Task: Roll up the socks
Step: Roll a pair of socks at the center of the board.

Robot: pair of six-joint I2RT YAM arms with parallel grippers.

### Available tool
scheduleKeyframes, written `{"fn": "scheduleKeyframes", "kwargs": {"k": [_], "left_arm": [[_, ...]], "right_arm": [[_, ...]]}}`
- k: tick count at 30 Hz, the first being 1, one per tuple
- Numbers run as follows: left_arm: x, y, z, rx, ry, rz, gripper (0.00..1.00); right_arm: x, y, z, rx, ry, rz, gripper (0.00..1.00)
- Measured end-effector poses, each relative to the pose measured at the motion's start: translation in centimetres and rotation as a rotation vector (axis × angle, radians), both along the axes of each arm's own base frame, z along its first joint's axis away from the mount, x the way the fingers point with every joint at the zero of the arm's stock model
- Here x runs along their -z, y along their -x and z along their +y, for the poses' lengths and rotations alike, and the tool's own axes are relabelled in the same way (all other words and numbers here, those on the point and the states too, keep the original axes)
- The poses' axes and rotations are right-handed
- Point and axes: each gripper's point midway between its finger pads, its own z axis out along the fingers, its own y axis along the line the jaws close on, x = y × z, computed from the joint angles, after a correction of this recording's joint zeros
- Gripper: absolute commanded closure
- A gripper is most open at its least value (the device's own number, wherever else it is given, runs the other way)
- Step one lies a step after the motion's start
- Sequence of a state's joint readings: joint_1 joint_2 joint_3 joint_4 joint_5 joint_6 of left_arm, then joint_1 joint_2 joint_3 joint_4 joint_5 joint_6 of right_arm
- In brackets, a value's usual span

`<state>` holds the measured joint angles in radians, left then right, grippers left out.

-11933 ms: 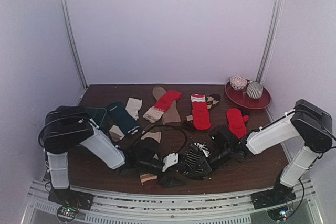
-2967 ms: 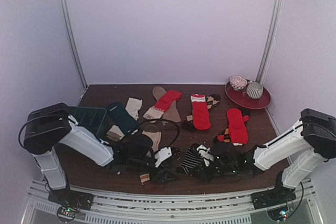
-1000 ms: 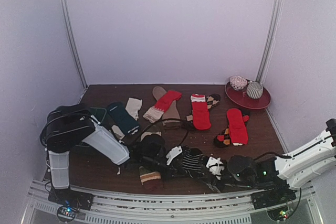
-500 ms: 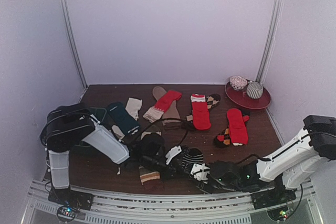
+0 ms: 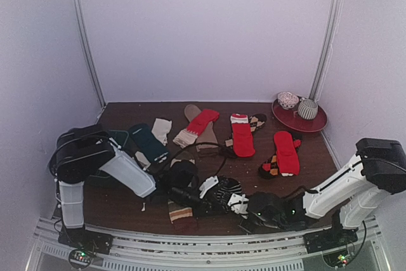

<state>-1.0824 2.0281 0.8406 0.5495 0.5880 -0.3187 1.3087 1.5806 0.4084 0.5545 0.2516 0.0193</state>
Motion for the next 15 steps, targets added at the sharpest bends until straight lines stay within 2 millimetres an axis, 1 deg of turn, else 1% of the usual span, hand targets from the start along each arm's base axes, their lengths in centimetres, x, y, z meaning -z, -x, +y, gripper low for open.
{"fn": "scheduleKeyframes", "kwargs": {"k": [1,4,5,6,8,10,12,15], "left_arm": [[0.0,0.0,0.0,0.001,0.002,-0.003,0.92],[-0.2,-0.1,0.4,0.0,0.004,-0.028,0.67],[-0.5,-0.1,0.5,0.0,0.01,-0.045,0.59],[-0.7,-0.1,0.7,-0.001,0.009,-0.065,0.54],[-1.1,0.1,1.4,-0.01,-0.002,-0.096,0.48],[-1.4,0.1,2.4,-0.027,-0.025,-0.135,0.44],[-1.9,-0.2,3.3,-0.043,-0.033,-0.18,0.42],[-3.6,-0.5,4.0,-0.056,-0.004,-0.277,0.41]], "right_arm": [[0.0,-0.1,0.0,0.009,-0.012,0.019,1.0],[0.0,-0.3,0.1,0.041,-0.064,0.099,1.0],[-0.1,-0.3,0.1,0.054,-0.088,0.136,1.0],[-0.1,-0.3,0.1,0.062,-0.099,0.159,1.0],[-0.1,-0.2,0.1,0.073,-0.126,0.226,1.0],[-0.1,-0.1,0.2,0.085,-0.146,0.303,1.0],[-0.1,0.1,0.4,0.09,-0.164,0.392,1.0],[-0.1,0.0,0.4,0.113,-0.196,0.527,1.0]]}}
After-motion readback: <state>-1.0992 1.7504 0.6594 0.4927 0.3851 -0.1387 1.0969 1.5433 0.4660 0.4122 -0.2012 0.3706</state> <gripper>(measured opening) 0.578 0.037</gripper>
